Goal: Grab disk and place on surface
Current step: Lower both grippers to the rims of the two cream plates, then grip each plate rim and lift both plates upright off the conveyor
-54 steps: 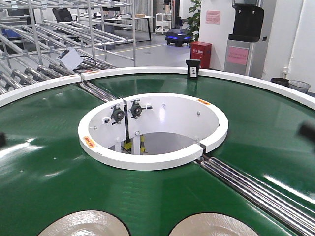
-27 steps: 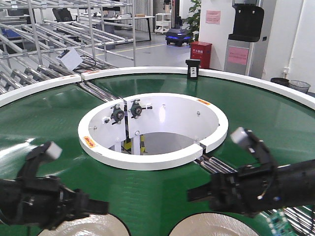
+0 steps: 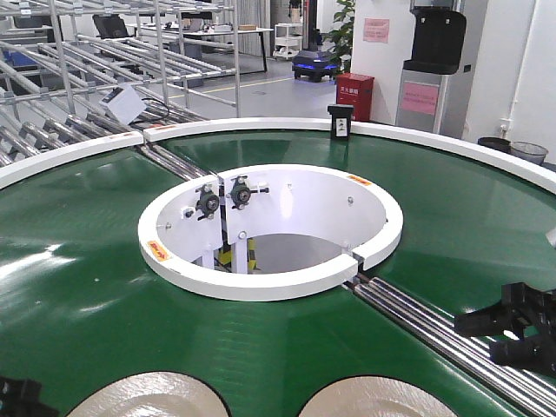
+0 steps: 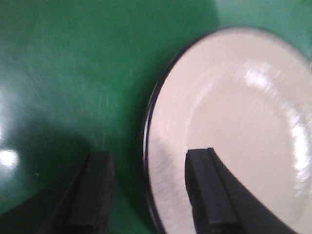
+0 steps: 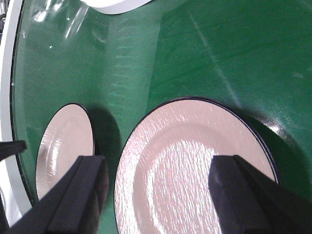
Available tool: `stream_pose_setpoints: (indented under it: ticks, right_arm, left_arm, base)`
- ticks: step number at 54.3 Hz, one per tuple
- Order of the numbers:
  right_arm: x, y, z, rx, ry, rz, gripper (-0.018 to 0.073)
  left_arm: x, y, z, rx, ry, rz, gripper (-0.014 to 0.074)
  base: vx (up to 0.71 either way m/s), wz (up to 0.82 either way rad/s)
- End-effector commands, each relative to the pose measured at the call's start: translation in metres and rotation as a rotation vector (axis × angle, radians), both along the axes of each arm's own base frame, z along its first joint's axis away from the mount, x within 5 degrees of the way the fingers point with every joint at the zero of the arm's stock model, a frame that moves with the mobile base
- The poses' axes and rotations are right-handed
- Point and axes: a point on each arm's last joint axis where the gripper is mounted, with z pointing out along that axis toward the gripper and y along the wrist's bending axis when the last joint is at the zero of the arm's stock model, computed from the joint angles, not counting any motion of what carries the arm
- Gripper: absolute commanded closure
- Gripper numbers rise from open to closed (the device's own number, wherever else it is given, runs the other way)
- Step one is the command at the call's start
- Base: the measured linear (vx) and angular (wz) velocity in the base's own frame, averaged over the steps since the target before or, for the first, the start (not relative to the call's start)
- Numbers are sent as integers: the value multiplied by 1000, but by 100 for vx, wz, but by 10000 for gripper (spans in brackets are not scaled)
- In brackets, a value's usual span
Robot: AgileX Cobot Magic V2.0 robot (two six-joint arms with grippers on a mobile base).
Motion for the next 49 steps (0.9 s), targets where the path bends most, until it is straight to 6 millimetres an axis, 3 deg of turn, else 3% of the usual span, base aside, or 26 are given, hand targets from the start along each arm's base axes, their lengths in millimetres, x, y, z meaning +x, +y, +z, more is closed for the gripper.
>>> stream_pose_setpoints:
  ticks: [1,17,21,26,27,37,49]
  right_arm:
    - [0,2,23,50,-104,-13,65]
    - [1,3,26,70,-135,-14,65]
    - [1,3,26,70,-135,-14,65]
    - [1,3,25,58,-132,-9,65]
    - [1,3,25,56,-131,-8,65]
    - [1,0,21,7,-124,-7,65]
    - [6,-16,-3,-189,-17,-51,65]
  left_arm:
    - [10,-5,4,-80,-40,-21,151]
    - [21,-40,-36,-283,37,-187,183]
    - [22,-49,-41,-293,59,-211,281]
    - [21,-52,-41,-306,68,-228,546]
    - [21,-52,-40,-310,64,-225,607]
    - [22,-53,-18,-422,0,-176,605]
    - [18,-37,43,-596,-209,-55,603]
  base:
    - [0,0]
    - [0,0]
    - [0,0]
    - [0,0]
    - [0,0]
    - [0,0]
    - [0,0]
